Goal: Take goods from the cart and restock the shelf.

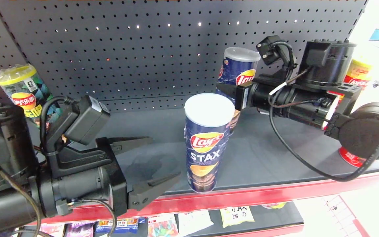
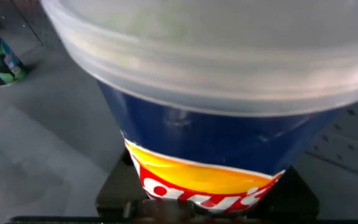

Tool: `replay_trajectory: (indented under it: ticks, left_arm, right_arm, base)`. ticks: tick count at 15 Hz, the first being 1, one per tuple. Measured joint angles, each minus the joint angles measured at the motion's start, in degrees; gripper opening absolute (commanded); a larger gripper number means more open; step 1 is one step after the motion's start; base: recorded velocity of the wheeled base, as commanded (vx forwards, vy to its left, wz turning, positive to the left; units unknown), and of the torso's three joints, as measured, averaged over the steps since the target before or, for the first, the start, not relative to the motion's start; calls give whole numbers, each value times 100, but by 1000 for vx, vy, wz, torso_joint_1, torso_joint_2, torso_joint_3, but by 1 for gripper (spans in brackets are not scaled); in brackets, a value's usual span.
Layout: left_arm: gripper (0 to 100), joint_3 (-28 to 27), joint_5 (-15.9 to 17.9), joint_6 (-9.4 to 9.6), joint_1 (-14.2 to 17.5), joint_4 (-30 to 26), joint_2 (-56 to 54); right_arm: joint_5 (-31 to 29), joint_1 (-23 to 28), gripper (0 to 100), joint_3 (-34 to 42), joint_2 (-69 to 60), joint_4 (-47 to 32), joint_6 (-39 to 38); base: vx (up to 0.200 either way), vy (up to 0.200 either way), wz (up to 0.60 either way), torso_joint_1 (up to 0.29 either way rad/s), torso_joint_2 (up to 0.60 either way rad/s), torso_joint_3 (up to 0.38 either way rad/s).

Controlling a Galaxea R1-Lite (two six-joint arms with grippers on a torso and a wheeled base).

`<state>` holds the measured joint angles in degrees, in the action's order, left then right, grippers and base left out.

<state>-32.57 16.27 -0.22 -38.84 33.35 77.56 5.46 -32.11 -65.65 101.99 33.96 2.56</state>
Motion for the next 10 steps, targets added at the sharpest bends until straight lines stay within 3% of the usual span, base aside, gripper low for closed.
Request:
replay_trajectory:
  ticks: [5,10]
  left_arm:
    - [100,-28,-35,-2,265,12,-71]
    - [100,-30,-33,-2,317,15,-82]
  right_arm:
    - [6,-96,0,-464,400,-20,-2]
    - [6,-195,0,-485,545,-22,-7]
  base:
    - [0,0,0,0,0,0]
    - [0,0,0,0,0,0]
